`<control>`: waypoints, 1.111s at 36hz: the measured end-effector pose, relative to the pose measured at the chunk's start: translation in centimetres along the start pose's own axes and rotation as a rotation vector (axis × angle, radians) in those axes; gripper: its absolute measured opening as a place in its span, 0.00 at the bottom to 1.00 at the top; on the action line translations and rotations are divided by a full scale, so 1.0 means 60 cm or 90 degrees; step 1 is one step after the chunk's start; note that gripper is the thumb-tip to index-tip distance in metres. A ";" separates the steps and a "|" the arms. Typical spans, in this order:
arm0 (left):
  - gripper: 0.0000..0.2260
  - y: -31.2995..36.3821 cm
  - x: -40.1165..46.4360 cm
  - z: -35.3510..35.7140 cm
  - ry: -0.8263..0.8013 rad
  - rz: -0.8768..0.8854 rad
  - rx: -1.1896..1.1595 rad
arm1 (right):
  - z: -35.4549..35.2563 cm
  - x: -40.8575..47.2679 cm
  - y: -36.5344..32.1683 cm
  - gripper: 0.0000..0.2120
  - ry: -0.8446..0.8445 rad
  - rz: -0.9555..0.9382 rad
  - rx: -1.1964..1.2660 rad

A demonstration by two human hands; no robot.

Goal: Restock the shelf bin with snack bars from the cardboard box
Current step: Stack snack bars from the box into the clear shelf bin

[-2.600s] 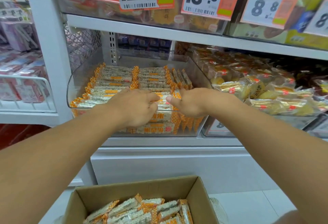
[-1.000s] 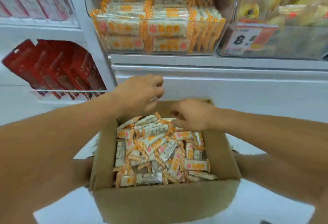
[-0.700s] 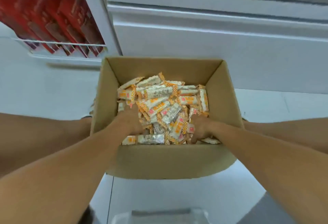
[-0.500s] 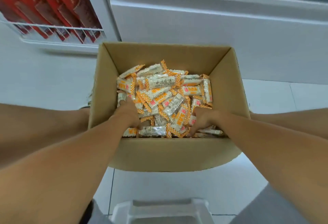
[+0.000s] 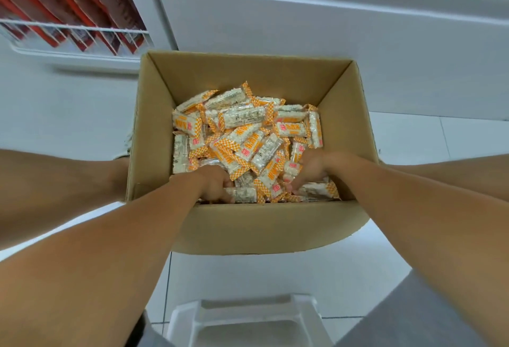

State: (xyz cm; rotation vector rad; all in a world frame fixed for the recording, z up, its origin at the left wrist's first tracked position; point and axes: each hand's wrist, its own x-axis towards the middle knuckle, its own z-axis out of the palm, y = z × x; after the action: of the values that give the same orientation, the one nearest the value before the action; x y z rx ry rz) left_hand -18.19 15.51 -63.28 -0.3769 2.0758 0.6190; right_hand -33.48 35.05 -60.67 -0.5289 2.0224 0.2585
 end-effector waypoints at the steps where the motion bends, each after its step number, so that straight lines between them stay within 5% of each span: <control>1: 0.18 0.001 0.000 0.000 0.009 -0.004 -0.027 | 0.000 -0.001 0.003 0.44 0.007 -0.004 0.023; 4: 0.22 0.008 -0.002 -0.009 0.024 -0.010 -0.126 | -0.001 -0.005 0.009 0.37 0.002 -0.007 0.086; 6: 0.20 0.020 -0.007 -0.018 -0.003 -0.034 -0.244 | -0.005 -0.007 0.014 0.22 -0.006 -0.006 0.120; 8: 0.13 0.034 -0.016 -0.026 -0.059 -0.064 -0.387 | -0.010 -0.007 0.019 0.21 -0.016 -0.001 0.152; 10: 0.24 0.041 -0.024 -0.033 -0.111 -0.085 -0.493 | -0.015 -0.017 0.020 0.22 -0.022 -0.017 0.163; 13: 0.27 0.046 -0.034 -0.047 -0.157 -0.079 -0.533 | -0.019 -0.029 0.021 0.34 0.009 -0.032 0.204; 18: 0.20 0.048 -0.060 -0.089 -0.227 -0.020 -0.575 | -0.043 -0.044 0.017 0.16 0.075 -0.066 0.327; 21: 0.10 0.053 -0.074 -0.112 -0.182 0.045 -0.589 | -0.060 -0.047 0.015 0.20 0.071 -0.080 0.541; 25: 0.06 0.078 -0.073 -0.120 -0.025 0.106 -0.721 | -0.080 -0.063 -0.012 0.12 0.074 -0.150 0.850; 30: 0.21 0.109 -0.057 -0.113 0.003 0.179 -0.897 | -0.093 -0.071 -0.046 0.12 0.076 -0.232 0.939; 34: 0.16 0.111 -0.044 -0.103 0.074 0.150 -0.893 | -0.093 -0.066 -0.058 0.17 0.085 -0.245 0.909; 38: 0.43 0.095 -0.027 -0.098 0.125 0.088 -0.858 | -0.090 -0.061 -0.065 0.31 0.110 -0.197 0.845; 40: 0.45 0.089 -0.015 -0.093 0.125 0.088 -0.859 | -0.085 -0.059 -0.065 0.36 0.088 -0.201 0.827</control>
State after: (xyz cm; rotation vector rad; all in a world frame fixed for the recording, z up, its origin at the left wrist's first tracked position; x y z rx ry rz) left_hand -24.12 16.84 -58.43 -1.0551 1.5566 2.0908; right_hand -34.18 30.54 -54.97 -0.0047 1.7481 -1.2309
